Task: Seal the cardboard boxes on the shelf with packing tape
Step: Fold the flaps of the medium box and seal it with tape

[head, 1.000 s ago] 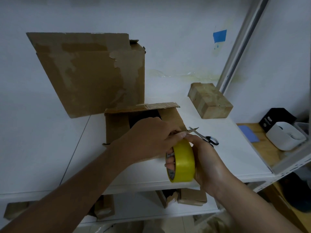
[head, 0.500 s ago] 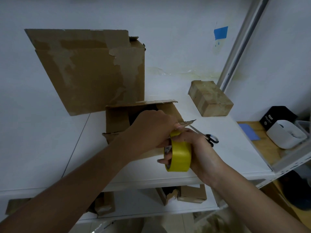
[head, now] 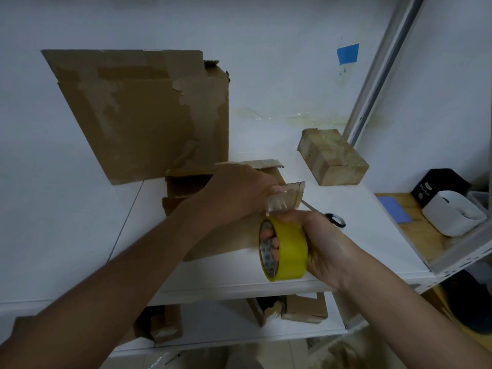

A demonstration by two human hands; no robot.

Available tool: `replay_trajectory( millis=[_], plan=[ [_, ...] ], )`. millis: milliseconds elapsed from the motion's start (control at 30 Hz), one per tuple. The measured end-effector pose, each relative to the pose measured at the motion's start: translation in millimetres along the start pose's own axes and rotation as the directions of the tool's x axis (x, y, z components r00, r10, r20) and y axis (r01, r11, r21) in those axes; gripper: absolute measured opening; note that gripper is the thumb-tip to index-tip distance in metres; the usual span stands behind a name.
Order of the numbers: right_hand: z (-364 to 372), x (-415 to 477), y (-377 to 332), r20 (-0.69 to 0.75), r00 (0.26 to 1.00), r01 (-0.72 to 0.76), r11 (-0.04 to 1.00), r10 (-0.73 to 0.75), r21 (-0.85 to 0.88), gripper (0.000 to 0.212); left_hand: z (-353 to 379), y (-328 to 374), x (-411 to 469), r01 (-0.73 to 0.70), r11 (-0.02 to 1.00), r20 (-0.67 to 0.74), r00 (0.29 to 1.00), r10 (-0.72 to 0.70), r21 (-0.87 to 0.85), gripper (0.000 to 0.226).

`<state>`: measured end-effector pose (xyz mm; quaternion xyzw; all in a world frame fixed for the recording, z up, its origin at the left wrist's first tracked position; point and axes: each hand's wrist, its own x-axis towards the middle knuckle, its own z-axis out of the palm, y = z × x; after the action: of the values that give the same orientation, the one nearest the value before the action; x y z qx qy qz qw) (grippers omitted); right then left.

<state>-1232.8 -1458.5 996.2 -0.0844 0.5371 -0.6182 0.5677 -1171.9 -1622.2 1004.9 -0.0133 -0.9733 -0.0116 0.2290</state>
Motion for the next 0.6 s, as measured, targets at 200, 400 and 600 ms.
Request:
replay_trajectory(
  millis=[200, 400, 600],
  plan=[
    [-2.1, 2.6, 9.7, -0.045, 0.998, -0.053, 0.998, 0.052, -0.031, 0.021, 8.1, -4.8, -2.1, -0.009, 1.0, -0.085, 0.996, 0.008, -0.008, 0.016],
    [1.8, 4.4, 16.5, -0.057, 0.997, 0.051, 0.998, -0.053, -0.036, 0.044, 1.3, -9.2, 0.5, 0.116, 0.991, 0.037, 0.993, -0.114, -0.061, 0.028],
    [4.6, 6.1, 15.2, -0.139, 0.99, 0.021, 0.993, -0.037, -0.119, 0.039, -1.5, -8.9, 2.0, 0.175, 0.983, 0.15, 0.975, -0.165, -0.056, 0.043]
  ],
)
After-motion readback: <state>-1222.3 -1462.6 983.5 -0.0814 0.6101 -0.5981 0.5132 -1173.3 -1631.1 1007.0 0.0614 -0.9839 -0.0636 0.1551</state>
